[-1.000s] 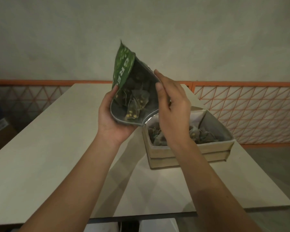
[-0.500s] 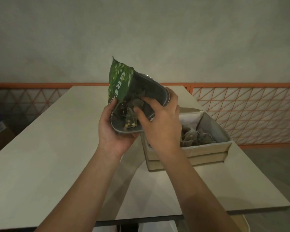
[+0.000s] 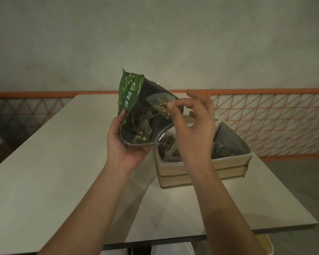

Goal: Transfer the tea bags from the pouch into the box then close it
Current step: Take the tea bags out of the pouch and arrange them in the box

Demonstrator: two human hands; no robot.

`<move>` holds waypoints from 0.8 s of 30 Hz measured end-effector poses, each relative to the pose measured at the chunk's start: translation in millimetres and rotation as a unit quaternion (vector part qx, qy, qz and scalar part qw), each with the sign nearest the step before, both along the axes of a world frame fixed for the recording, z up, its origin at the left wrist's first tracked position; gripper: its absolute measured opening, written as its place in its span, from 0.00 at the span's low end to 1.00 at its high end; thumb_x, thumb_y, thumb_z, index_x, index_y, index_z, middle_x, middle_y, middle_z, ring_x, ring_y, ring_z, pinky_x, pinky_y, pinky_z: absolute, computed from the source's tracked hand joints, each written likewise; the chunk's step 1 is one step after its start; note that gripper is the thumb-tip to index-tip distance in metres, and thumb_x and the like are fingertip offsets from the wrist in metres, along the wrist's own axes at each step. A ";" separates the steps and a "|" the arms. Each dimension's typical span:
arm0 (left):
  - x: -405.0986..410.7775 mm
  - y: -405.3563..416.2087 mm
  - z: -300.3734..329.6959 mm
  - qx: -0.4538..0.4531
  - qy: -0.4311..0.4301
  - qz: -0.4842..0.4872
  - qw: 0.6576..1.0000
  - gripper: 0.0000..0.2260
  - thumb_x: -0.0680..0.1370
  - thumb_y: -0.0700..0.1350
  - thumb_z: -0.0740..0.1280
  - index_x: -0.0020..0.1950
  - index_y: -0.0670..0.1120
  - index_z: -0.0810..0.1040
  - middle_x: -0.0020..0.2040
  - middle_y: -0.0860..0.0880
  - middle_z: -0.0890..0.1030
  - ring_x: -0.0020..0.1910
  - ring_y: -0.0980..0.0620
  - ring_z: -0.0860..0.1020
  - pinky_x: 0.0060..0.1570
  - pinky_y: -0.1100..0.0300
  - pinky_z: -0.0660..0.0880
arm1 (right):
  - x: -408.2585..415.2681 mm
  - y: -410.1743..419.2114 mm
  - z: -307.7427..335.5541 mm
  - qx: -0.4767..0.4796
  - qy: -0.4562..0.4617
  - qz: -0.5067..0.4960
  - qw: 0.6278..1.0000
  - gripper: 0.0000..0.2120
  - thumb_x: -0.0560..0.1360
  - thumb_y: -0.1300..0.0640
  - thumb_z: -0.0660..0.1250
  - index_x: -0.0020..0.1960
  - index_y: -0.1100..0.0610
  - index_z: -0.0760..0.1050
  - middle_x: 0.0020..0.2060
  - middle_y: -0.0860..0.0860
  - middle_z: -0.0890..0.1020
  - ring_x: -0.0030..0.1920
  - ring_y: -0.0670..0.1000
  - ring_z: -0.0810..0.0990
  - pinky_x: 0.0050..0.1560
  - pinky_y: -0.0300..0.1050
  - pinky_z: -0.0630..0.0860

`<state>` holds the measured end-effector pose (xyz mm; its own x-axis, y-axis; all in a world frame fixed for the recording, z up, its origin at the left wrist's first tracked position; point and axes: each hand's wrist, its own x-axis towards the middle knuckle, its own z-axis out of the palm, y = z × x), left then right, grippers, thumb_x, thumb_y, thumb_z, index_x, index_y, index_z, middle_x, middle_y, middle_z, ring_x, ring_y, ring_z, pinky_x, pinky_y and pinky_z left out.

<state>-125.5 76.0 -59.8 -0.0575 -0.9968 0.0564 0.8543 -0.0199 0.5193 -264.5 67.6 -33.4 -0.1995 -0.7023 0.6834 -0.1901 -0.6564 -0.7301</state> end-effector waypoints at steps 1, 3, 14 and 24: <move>0.8 -1.2 -0.4 -0.003 0.001 -0.002 1.000 0.21 0.79 0.57 0.61 0.65 0.47 0.81 0.72 0.42 0.75 0.59 0.42 0.79 0.47 0.53 0.82 | -6.3 2.4 3.6 0.002 -0.026 0.013 1.000 0.03 0.75 0.53 0.71 0.48 0.52 0.79 0.58 0.47 0.77 0.60 0.40 0.75 0.58 0.36 0.73; 1.8 -2.8 -1.2 -0.005 0.005 -0.005 1.000 0.21 0.80 0.57 0.61 0.67 0.49 0.78 0.72 0.43 0.74 0.59 0.43 0.80 0.46 0.52 0.81 | -19.8 6.3 8.1 0.006 -0.087 0.038 0.995 0.03 0.77 0.55 0.69 0.48 0.53 0.76 0.53 0.50 0.81 0.54 0.48 0.80 0.52 0.42 0.77; -1.1 -3.8 -5.3 -0.011 0.010 -0.013 1.000 0.20 0.80 0.57 0.61 0.67 0.49 0.79 0.76 0.45 0.70 0.68 0.41 0.74 0.52 0.51 0.80 | -70.4 -0.1 0.7 -0.031 -0.203 -0.030 0.978 0.05 0.80 0.63 0.64 0.50 0.56 0.68 0.45 0.51 0.78 0.43 0.47 0.84 0.48 0.47 0.81; -4.9 -4.0 -1.3 0.000 0.026 -0.011 1.000 0.19 0.80 0.57 0.61 0.63 0.47 0.82 0.75 0.43 0.71 0.74 0.42 0.69 0.57 0.50 0.78 | -71.1 -18.6 -27.5 0.124 0.080 -0.050 0.988 0.05 0.76 0.59 0.70 0.49 0.51 0.75 0.44 0.46 0.81 0.42 0.45 0.81 0.39 0.37 0.75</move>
<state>-130.4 72.0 -61.0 -0.0767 -0.9953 0.0598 0.8796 -0.0393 0.4741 -335.5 49.0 -60.9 -0.1800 -0.8346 0.5206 -0.3707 -0.4326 -0.8218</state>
